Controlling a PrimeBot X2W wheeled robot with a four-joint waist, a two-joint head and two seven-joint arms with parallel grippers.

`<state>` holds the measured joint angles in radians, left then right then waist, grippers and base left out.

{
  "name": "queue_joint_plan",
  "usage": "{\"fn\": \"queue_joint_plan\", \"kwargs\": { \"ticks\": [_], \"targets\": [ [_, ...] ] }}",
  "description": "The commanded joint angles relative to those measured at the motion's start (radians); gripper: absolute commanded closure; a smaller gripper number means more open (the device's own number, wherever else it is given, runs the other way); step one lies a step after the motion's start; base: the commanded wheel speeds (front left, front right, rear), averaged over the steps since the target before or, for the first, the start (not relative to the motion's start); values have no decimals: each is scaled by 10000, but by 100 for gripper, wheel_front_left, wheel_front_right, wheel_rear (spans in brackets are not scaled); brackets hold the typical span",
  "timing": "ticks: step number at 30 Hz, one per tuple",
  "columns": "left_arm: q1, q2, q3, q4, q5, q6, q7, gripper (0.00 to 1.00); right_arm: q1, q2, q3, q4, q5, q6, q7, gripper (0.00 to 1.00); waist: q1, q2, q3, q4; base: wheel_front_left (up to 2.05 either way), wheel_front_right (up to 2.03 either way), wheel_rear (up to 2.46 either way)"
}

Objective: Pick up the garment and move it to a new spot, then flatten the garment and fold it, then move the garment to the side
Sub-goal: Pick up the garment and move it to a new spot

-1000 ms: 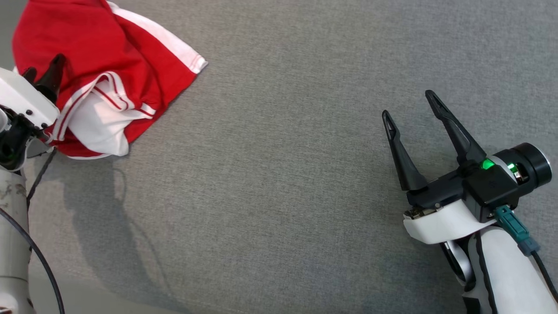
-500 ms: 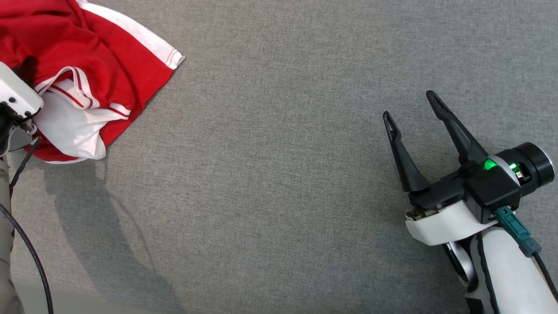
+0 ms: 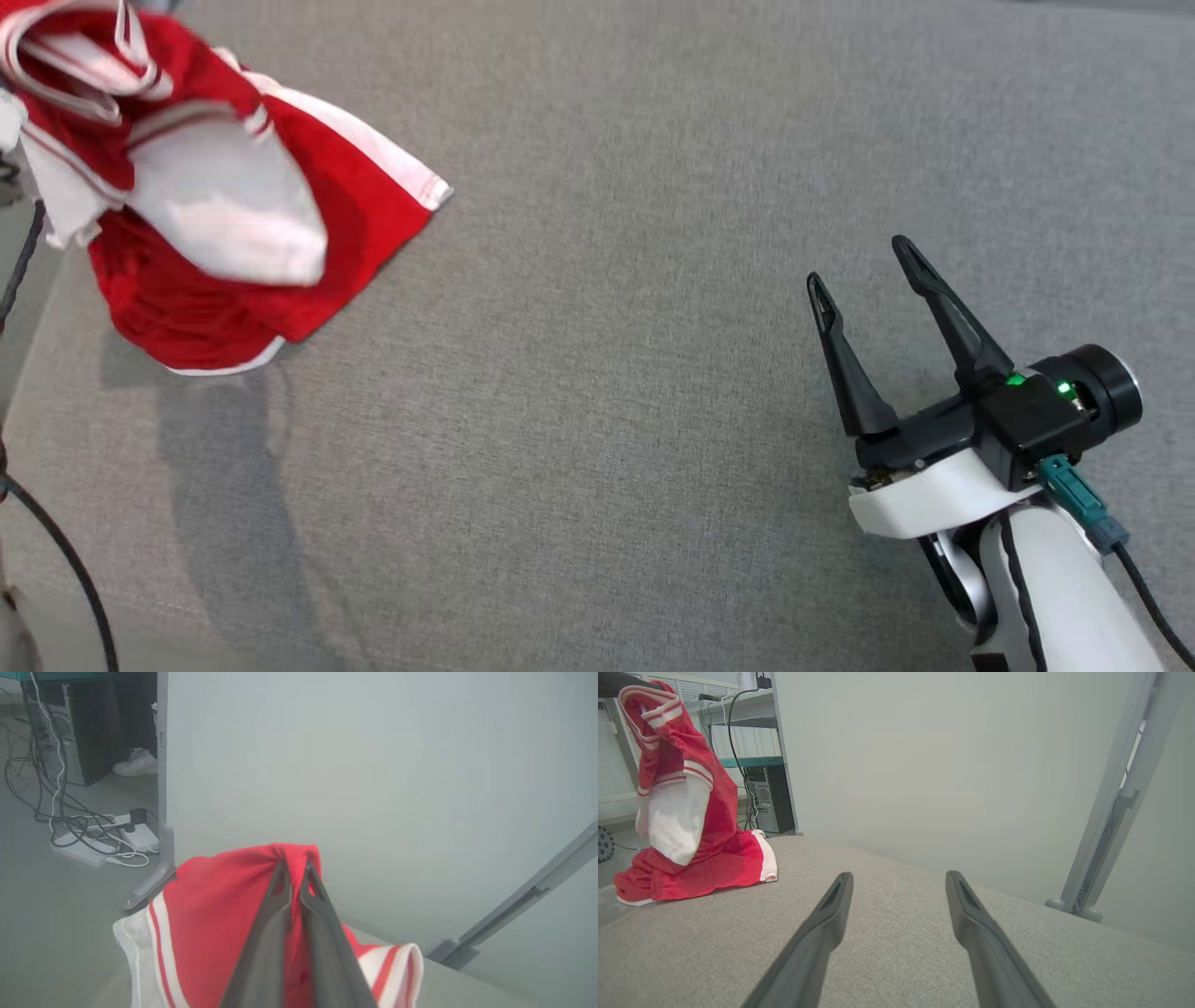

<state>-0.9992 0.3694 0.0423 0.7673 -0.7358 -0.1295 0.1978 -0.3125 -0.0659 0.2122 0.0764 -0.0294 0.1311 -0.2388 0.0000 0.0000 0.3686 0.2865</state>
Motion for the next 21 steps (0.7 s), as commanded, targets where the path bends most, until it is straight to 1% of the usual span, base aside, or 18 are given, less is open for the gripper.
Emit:
{"fn": "queue_joint_plan", "kwargs": {
  "ticks": [1, 2, 3, 5, 11, 14, 18, 21],
  "targets": [
    [184, -92, -141, -748, -272, -10, -228, 100, 129, 19, -14, 139, 136, -7, -124, 0, 0, 0, -597, 13, 0, 0, 0],
    [292, -149, -165, -1136, -472, -9, -280, 100, 137, 38, -8, 216, 184, -7, -143, 0, 0, 0, -750, -5, 0, 0, 0],
    [491, -167, -239, -1881, -677, -9, -373, 100, 153, 73, -44, 319, 275, -7, -206, 0, 0, 0, -1017, -61, 0, 0, 0],
    [662, -251, -306, -2612, -820, -10, -460, 100, 169, 103, -83, 418, 359, -7, -226, 0, 0, 0, -1242, -138, 0, 0, 0],
    [1242, -934, -404, -4921, -1337, 144, -228, 100, 232, 120, -350, 521, 576, -7, -292, 0, 0, 0, -1712, -630, 0, 0, 0],
    [1559, -1237, -529, -6023, -1380, 474, -66, 100, 217, 131, -497, 388, 735, -7, -294, 0, 0, 0, -1757, -992, 0, 0, 0],
    [1908, -1870, -971, -7170, -1445, 927, 147, 100, 205, 124, -700, 165, 848, -7, -277, 0, 0, 0, -1675, -1674, 0, 0, 0],
    [2192, -2421, -1361, -7743, -1416, 1278, 147, 100, 153, 128, -1002, -7, 932, -7, -277, 0, 0, 0, -1530, -2236, 0, 0, 0]
  ]
}}
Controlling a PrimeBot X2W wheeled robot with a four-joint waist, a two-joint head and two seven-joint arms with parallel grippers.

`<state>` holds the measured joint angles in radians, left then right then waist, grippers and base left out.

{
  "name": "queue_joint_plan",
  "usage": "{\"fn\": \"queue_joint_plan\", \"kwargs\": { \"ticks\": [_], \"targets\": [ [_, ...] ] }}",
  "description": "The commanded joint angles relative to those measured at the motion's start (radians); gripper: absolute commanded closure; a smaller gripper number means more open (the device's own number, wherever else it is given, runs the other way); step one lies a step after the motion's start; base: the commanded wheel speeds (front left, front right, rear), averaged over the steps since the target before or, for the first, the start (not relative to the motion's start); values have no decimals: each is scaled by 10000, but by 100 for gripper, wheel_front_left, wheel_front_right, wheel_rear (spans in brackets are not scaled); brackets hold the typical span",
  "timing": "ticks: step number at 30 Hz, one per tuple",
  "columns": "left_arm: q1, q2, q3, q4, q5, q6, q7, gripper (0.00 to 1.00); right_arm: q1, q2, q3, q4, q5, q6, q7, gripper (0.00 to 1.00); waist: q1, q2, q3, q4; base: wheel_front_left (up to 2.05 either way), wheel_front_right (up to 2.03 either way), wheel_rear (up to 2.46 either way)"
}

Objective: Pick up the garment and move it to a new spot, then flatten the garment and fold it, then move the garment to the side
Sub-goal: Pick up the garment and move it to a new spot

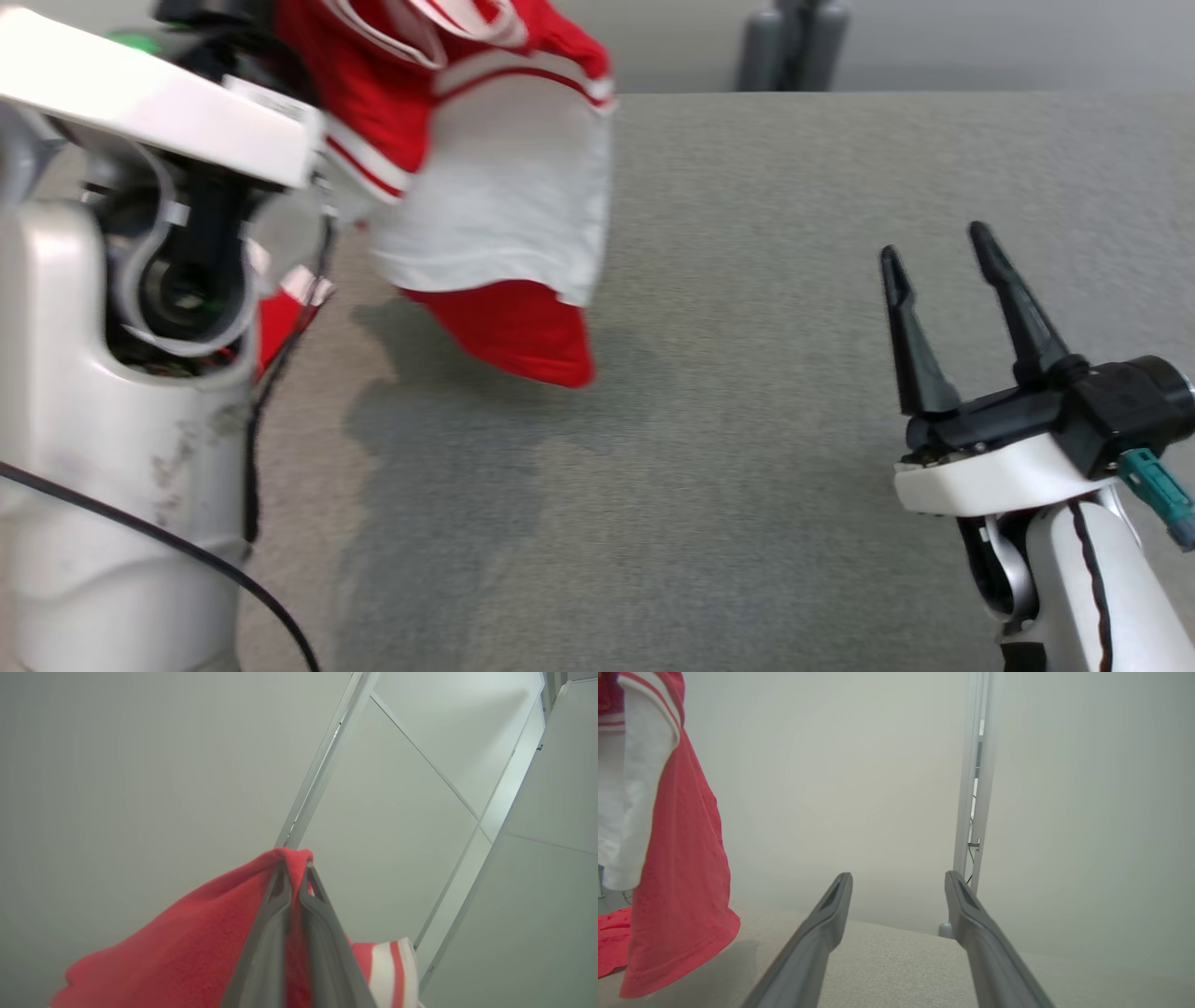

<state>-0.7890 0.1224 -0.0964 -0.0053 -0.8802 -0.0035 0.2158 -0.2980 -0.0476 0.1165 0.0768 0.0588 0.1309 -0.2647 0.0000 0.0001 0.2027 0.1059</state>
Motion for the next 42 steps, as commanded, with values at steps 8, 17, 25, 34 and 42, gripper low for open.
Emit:
{"fn": "queue_joint_plan", "kwargs": {
  "ticks": [8, 17, 25, 34, 42],
  "targets": [
    [847, -633, -1600, -30, 339, 691, -845, 100, -176, -45, -717, -428, 248, -3, -20, 0, 0, -1, 738, -2230, 0, 0, 0],
    [1193, -690, -4078, 1928, 99, 1440, -2226, 100, -183, -44, -1153, -703, 592, -3, -22, 0, 0, -1, 1288, -3793, 0, 0, 0],
    [1170, -683, -6343, 2667, -786, 1125, -2597, 69, -73, -44, -1205, -743, 729, -3, -22, 0, 0, -1, 1347, -4066, 0, 0, 0],
    [583, -698, -7138, 3362, -969, 1003, -3813, 0, -117, -50, -1121, -700, 428, -3, -22, 0, 0, -1, 1017, -3179, 0, 0, 0],
    [719, 647, -6547, 3698, 532, 1180, -4743, 0, 253, -51, -791, -509, -60, -3, -21, 0, 0, -1, 161, -1937, 0, 0, 0]
  ]
}}
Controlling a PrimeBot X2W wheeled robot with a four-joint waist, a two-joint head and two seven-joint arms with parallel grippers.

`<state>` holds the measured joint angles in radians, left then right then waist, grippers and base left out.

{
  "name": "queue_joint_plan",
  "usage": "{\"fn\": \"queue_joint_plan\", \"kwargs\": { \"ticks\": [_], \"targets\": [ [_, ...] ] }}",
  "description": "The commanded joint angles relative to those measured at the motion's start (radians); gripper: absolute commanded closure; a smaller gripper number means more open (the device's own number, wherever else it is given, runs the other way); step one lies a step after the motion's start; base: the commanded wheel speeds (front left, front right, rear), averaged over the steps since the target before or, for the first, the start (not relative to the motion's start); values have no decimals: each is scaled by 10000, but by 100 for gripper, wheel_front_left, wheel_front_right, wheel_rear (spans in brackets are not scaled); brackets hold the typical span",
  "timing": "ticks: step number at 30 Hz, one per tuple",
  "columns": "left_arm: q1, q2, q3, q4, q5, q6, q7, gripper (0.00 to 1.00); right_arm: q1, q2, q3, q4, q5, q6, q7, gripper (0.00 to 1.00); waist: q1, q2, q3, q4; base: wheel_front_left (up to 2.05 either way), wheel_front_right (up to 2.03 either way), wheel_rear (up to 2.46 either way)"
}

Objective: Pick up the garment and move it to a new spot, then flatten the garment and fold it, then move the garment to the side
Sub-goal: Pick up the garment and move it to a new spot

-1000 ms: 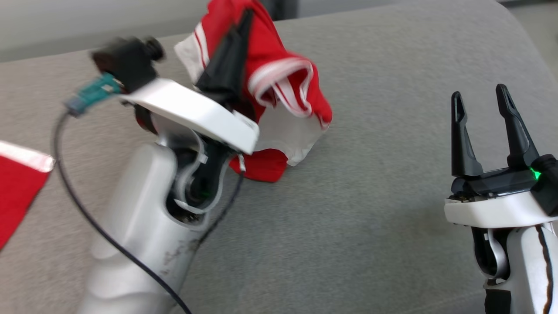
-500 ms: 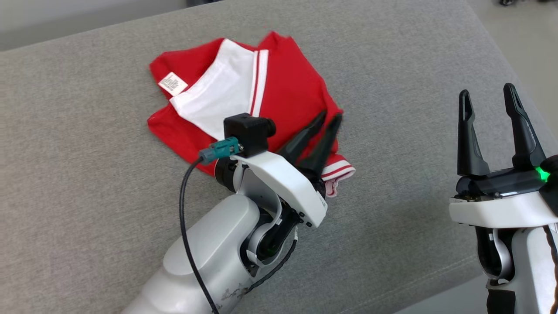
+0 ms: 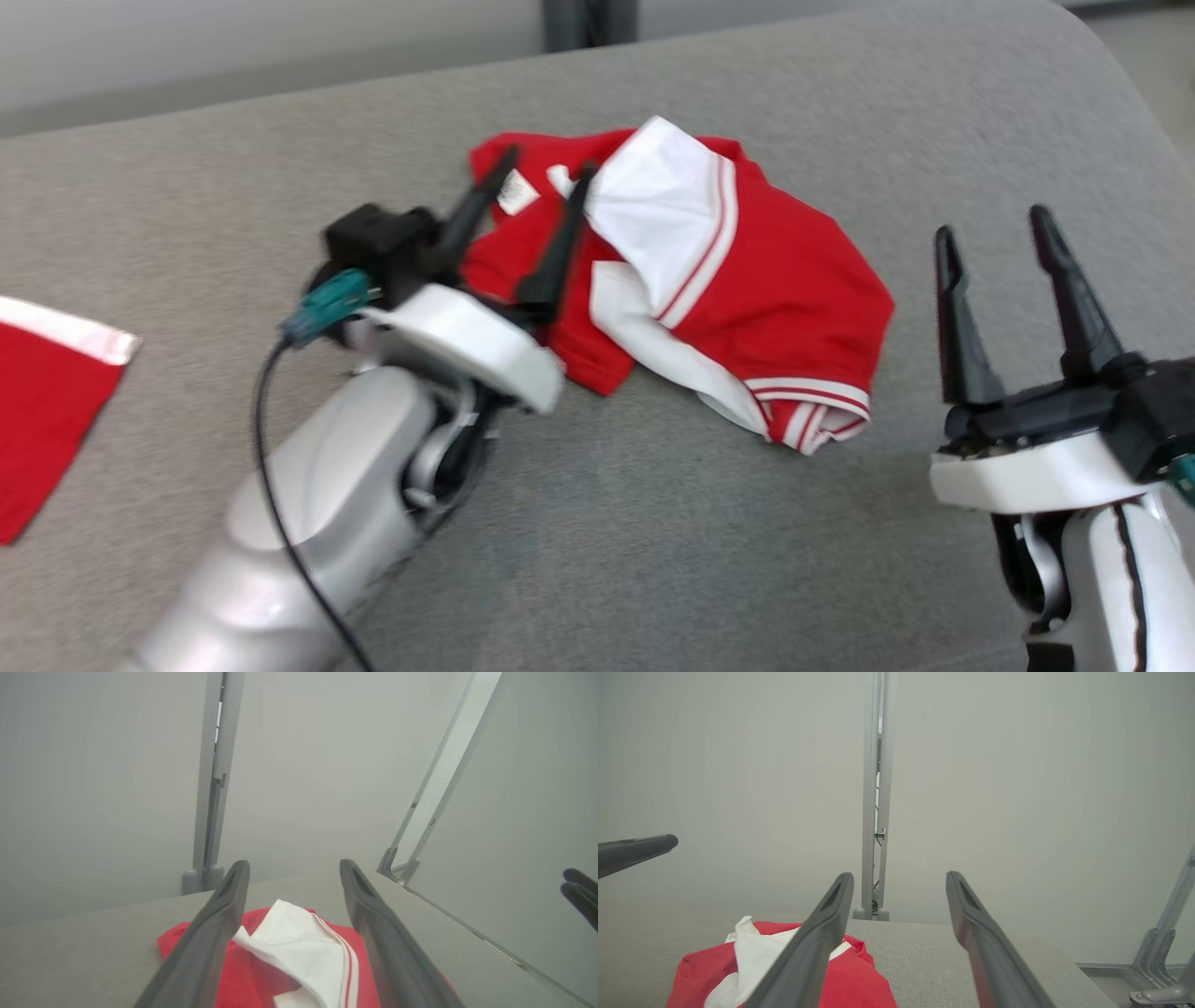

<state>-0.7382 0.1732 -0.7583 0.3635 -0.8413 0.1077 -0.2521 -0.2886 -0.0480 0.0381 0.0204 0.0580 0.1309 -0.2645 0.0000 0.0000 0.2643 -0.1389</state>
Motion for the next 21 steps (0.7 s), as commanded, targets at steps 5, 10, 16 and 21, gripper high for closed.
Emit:
{"fn": "queue_joint_plan", "kwargs": {
  "ticks": [5, 10, 16, 21],
  "targets": [
    [2569, 1417, 1669, -981, 1747, 107, -116, 0, 840, -52, 403, 465, -343, -5, -25, 0, 0, 0, -1361, 1602, 0, 0, 0],
    [4429, 1323, 2806, -1672, 2523, 66, -117, 0, 1246, -53, 335, 626, -168, -5, -25, 0, 0, 0, -1766, 1958, 0, 0, 0],
    [6008, 349, 4131, -2253, 3383, -126, -120, 0, 1680, -50, 151, 553, 210, -5, -23, 0, 0, 0, -2053, 2152, 0, 0, 0],
    [6720, -400, 4986, -2630, 4173, -630, -119, 0, 1827, -52, 108, 589, 286, -5, -23, 0, 0, 0, -2158, 2188, 0, 0, 0]
  ]
}}
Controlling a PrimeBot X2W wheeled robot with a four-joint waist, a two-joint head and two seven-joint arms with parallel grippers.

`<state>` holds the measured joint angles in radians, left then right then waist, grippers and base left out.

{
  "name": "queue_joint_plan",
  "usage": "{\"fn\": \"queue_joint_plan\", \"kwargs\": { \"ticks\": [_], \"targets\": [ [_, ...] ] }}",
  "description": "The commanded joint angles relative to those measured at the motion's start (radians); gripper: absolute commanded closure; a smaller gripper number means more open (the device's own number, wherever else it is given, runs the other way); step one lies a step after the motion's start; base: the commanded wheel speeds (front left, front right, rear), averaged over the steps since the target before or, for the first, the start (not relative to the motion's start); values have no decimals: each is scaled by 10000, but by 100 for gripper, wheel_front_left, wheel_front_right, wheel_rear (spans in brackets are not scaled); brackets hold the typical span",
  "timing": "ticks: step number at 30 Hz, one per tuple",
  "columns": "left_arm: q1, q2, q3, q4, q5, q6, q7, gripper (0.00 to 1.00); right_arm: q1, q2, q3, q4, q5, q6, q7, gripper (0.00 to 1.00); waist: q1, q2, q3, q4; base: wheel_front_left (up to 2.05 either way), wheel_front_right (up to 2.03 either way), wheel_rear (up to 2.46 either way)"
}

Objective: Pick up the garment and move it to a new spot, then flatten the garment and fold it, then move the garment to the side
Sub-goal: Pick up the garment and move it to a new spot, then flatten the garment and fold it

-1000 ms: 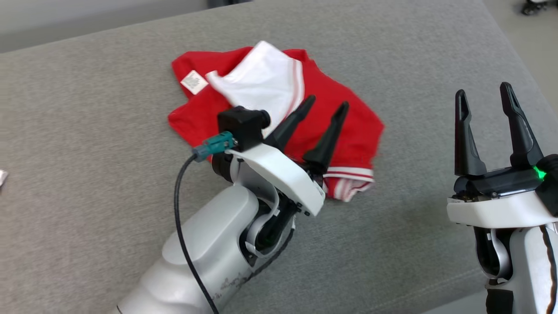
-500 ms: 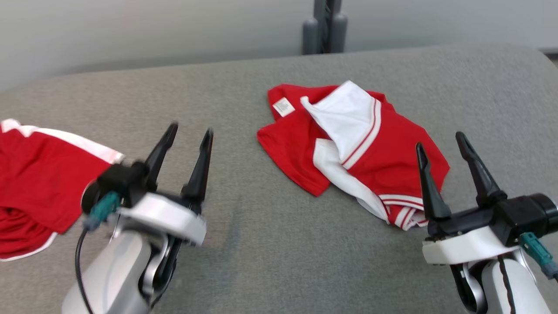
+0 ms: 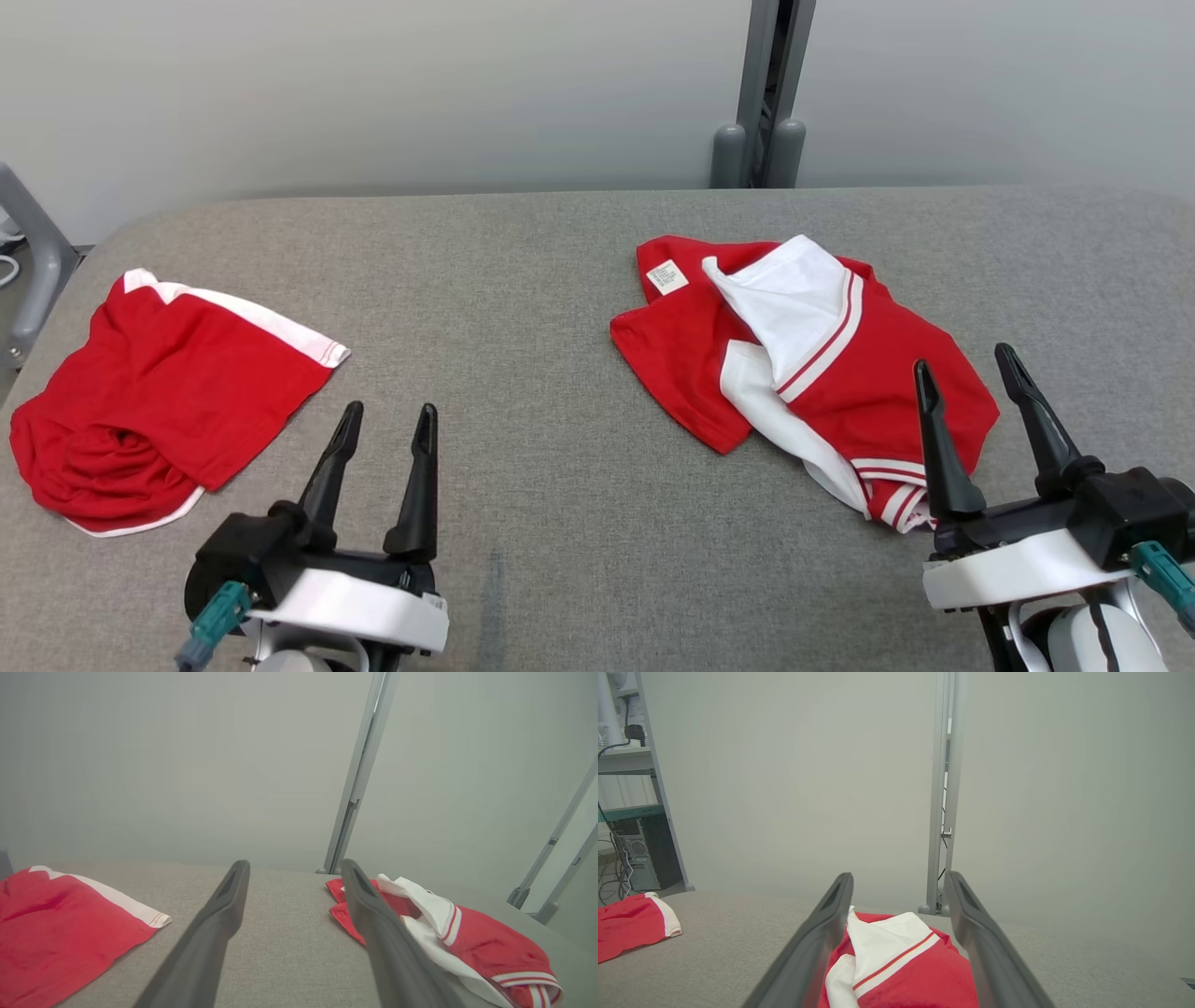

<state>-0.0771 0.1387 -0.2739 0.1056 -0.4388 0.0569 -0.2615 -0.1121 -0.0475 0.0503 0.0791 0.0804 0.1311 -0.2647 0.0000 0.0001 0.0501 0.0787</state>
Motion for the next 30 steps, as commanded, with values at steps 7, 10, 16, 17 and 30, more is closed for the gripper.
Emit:
{"fn": "queue_joint_plan", "kwargs": {
  "ticks": [7, 10, 16, 17, 30],
  "targets": [
    [459, -536, 826, -25, 790, -737, -27, 0, 57, -58, 10, 145, 62, -7, -23, 0, 0, -1, -68, 3, 0, 0, 0],
    [488, -683, 1063, 23, 993, -967, -28, 0, 38, -56, 14, 167, 67, -7, -23, 0, 0, -1, -62, -8, 0, 0, 0],
    [522, -819, 1339, 107, 1245, -1232, -28, 0, 5, -56, 51, 217, 89, -7, -21, 0, 0, -1, -35, -42, 0, 0, 0],
    [524, -835, 1347, 116, 1258, -1273, -28, 0, -6, -56, 52, 227, 95, -7, -21, 0, 0, -1, -30, -47, 0, 0, 0],
    [437, -868, 1258, 170, 1011, -1253, -28, 0, -20, -58, 19, 291, 118, -7, -23, 0, 0, -1, 29, 63, 0, 0, 0]
  ]
}}
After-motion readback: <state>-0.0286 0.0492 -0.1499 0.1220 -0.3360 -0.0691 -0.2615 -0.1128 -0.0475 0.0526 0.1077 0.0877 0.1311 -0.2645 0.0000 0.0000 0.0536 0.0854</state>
